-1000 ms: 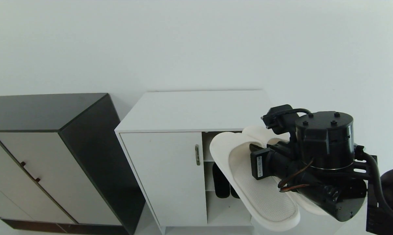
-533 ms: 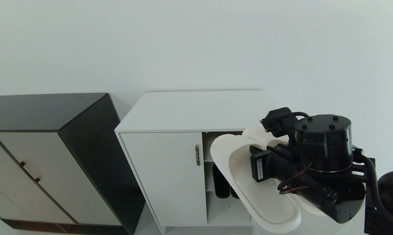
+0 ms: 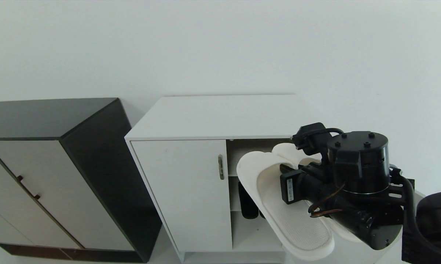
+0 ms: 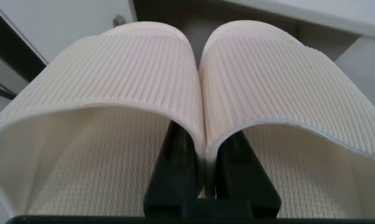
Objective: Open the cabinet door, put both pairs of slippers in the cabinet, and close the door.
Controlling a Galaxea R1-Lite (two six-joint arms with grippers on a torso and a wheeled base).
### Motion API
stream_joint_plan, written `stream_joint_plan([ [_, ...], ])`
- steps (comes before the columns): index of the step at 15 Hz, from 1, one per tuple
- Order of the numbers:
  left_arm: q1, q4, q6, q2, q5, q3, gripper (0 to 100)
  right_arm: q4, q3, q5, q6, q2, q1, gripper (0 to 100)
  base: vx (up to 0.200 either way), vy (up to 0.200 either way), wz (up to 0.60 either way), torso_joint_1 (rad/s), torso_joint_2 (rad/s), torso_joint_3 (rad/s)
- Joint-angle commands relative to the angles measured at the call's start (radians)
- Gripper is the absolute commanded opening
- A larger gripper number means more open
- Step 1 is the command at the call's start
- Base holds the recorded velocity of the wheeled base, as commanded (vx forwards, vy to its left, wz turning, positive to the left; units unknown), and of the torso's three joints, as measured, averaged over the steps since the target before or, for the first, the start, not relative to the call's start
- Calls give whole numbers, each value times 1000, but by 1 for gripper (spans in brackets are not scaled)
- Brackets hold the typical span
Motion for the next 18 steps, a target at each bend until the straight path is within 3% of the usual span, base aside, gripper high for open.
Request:
stream_joint_plan([
  [1,0,0,-1,0,0,0,0,0,0,0,1,3,1,0,0,0,0,-198,505,300],
  [18,0,0,-2,0,0,0,0,-31,0,-3,1,37,-2,0,0,0,0,-155,482,325],
])
